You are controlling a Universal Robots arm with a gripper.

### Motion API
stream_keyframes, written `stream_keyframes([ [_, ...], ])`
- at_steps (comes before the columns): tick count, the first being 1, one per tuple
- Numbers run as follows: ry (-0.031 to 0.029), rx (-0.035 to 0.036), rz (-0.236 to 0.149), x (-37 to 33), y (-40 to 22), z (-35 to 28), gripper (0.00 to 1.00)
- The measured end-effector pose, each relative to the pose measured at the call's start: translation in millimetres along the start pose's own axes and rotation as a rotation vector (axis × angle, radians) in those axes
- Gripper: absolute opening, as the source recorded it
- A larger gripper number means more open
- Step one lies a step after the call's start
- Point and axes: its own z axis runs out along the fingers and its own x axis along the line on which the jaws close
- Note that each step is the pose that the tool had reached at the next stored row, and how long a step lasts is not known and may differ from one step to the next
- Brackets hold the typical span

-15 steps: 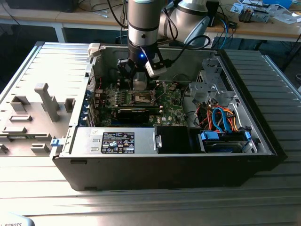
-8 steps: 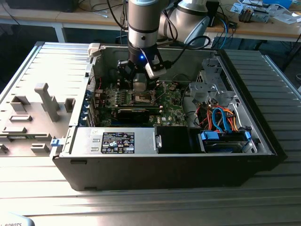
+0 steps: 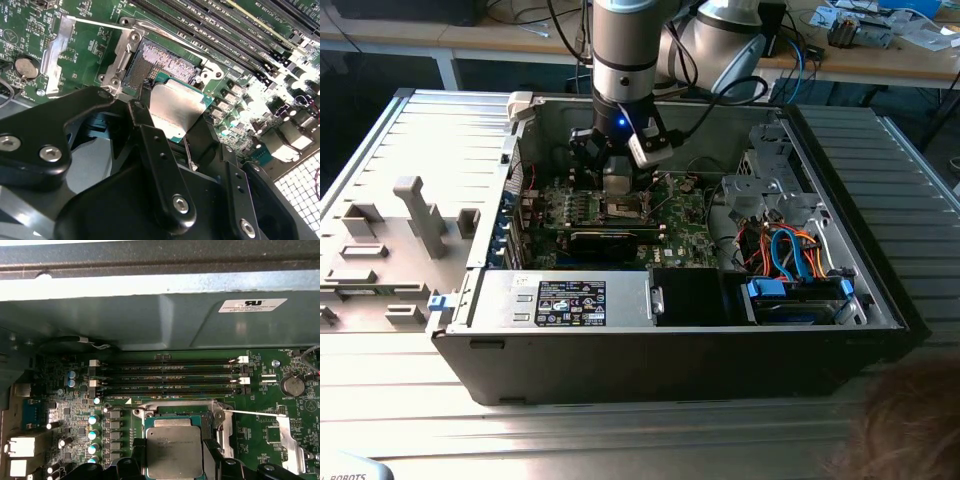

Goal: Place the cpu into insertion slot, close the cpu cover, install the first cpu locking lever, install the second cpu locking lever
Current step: 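Place the cpu into insertion slot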

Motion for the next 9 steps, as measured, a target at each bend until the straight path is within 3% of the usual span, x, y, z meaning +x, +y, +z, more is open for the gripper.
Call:
stream_keyframes([
  [9,-0.0052,0.008,0.057,0.0,-0.1,1.2,0.54],
])
